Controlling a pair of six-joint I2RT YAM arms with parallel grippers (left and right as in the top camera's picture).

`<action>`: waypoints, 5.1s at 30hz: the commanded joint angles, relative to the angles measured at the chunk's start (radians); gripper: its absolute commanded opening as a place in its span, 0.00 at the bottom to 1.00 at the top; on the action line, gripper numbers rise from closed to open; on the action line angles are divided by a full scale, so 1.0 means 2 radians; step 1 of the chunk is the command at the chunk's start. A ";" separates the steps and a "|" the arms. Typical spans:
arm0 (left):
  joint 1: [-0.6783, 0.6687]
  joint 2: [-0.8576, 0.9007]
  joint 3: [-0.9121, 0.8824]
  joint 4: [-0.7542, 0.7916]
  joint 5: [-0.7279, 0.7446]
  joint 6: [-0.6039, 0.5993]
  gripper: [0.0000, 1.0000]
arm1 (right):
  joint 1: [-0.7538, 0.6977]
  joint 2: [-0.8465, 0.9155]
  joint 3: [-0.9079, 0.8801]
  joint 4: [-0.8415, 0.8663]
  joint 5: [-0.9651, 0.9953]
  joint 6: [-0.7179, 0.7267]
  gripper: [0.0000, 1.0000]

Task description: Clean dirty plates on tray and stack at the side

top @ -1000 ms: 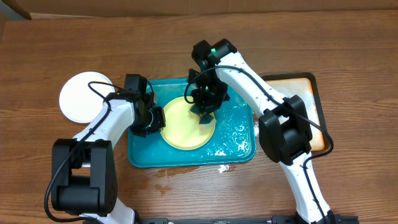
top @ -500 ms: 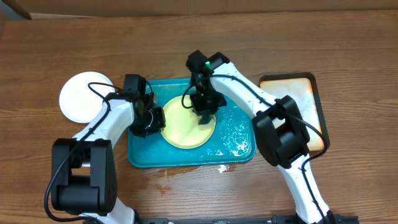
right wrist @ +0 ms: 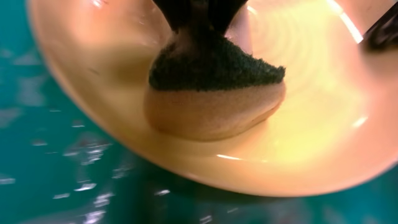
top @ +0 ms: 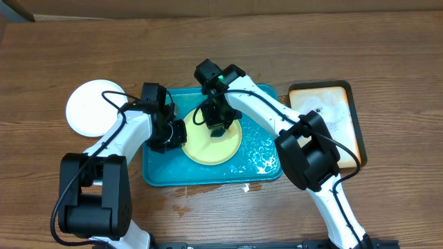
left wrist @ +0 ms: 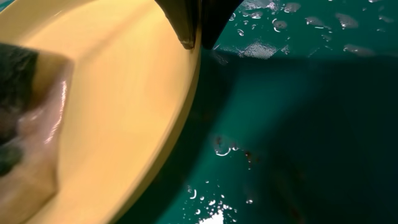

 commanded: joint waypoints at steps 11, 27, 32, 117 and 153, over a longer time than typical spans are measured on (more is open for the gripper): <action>-0.010 0.004 0.012 0.005 0.052 0.007 0.04 | 0.006 0.000 -0.008 -0.033 0.122 0.079 0.04; -0.010 0.004 0.012 -0.004 0.044 0.005 0.04 | -0.043 0.000 -0.091 -0.036 0.269 0.136 0.04; -0.010 0.004 0.012 -0.003 0.044 0.005 0.04 | -0.041 -0.001 -0.054 -0.051 0.193 0.040 0.04; -0.023 0.103 0.013 0.046 0.007 -0.023 0.04 | 0.009 -0.001 0.057 -0.089 0.001 0.019 0.04; -0.024 0.103 0.042 -0.111 -0.189 -0.097 0.04 | -0.035 -0.001 -0.033 0.000 0.213 0.137 0.04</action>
